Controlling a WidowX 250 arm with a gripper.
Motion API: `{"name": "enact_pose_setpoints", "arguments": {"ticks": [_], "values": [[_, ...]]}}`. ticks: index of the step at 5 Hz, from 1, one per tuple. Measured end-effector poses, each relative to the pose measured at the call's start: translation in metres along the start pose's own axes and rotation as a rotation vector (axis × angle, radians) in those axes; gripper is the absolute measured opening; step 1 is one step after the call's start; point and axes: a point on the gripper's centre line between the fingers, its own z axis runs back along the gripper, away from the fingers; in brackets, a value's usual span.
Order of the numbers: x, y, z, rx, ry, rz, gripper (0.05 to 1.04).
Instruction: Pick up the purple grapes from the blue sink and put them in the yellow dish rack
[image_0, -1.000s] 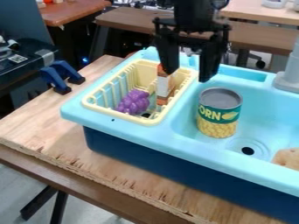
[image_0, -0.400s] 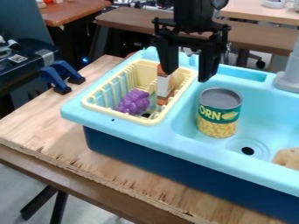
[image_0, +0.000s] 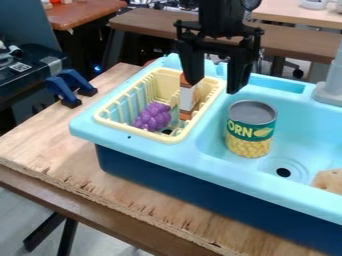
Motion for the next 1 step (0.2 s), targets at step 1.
{"name": "enact_pose_setpoints", "arguments": {"ticks": [1], "values": [[-0.0001,0.0000,0.0005,0.000,-0.002,0.000,1.010]]}}
